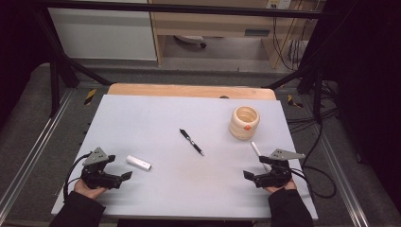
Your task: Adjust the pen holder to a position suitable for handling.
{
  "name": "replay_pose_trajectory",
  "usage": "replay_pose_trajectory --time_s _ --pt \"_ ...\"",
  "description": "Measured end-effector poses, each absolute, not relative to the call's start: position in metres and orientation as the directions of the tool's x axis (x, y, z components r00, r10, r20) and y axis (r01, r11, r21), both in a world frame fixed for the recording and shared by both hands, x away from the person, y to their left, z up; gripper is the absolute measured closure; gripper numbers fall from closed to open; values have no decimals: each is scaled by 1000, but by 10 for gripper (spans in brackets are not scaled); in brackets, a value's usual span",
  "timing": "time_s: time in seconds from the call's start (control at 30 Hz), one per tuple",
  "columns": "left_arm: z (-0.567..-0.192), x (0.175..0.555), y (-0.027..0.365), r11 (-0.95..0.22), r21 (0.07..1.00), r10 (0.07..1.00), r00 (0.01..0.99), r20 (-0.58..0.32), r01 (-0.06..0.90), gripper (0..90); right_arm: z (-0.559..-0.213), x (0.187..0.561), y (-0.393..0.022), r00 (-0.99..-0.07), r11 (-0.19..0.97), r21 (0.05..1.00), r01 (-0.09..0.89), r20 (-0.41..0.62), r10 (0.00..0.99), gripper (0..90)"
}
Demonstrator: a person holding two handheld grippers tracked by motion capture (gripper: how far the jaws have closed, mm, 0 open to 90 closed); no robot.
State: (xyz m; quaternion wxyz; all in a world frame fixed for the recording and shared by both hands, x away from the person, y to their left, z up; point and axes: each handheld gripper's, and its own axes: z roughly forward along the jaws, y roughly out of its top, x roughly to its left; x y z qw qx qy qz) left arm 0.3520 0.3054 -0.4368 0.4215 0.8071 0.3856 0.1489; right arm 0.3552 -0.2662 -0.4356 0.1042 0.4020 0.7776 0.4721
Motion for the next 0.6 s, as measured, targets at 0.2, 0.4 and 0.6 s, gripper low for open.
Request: replay_pose_trajectory --time_s 0.2,0.4,0.6 --pt "-437 351 306 -343 796 750 656 -86 498 18 -434 355 -267 -646 219 820 529 222 730 11" --pt "-437 351 308 -346 798 748 658 -84 494 18 -431 356 -265 -643 233 819 525 203 738 10" --pt "-437 351 307 -346 797 748 658 -85 495 19 -428 357 -261 -646 246 821 514 183 741 10"
